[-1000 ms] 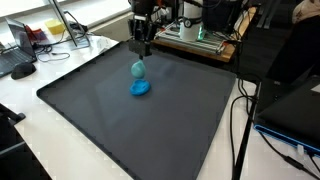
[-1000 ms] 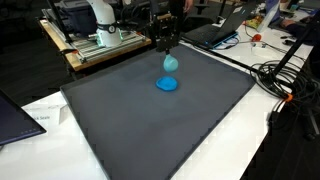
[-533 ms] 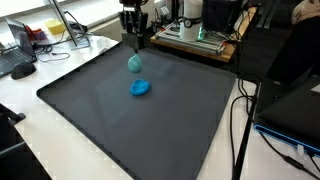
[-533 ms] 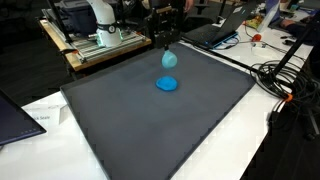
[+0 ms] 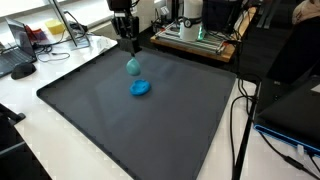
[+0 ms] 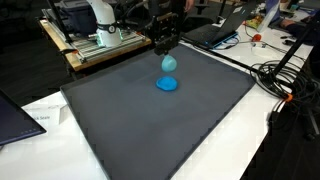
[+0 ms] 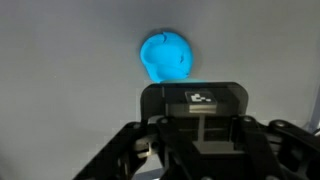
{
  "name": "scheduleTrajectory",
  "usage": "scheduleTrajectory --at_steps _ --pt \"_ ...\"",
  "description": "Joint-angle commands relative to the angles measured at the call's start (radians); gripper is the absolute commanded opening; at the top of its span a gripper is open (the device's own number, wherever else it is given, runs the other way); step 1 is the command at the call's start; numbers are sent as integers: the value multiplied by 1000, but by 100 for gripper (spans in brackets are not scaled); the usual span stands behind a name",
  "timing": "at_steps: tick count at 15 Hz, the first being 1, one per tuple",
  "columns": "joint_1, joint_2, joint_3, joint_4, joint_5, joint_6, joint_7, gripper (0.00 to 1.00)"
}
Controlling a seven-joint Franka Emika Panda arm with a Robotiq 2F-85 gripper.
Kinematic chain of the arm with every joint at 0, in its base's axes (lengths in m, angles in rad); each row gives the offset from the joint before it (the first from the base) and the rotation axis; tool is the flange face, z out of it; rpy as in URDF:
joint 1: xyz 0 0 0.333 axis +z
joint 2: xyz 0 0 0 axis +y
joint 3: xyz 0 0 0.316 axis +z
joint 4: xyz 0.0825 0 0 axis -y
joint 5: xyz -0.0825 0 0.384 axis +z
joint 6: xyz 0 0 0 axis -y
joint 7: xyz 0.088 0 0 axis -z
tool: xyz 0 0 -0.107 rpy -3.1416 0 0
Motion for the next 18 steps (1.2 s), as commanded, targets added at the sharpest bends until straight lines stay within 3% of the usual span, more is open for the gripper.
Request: scheduleTrajectory --at_steps 1,9,18 --pt "-39 78 5 80 81 -55 -102 22" --pt "-127 192 14 181 187 -116 -222 22" --pt "-198 319 24 337 247 -246 -250 22"
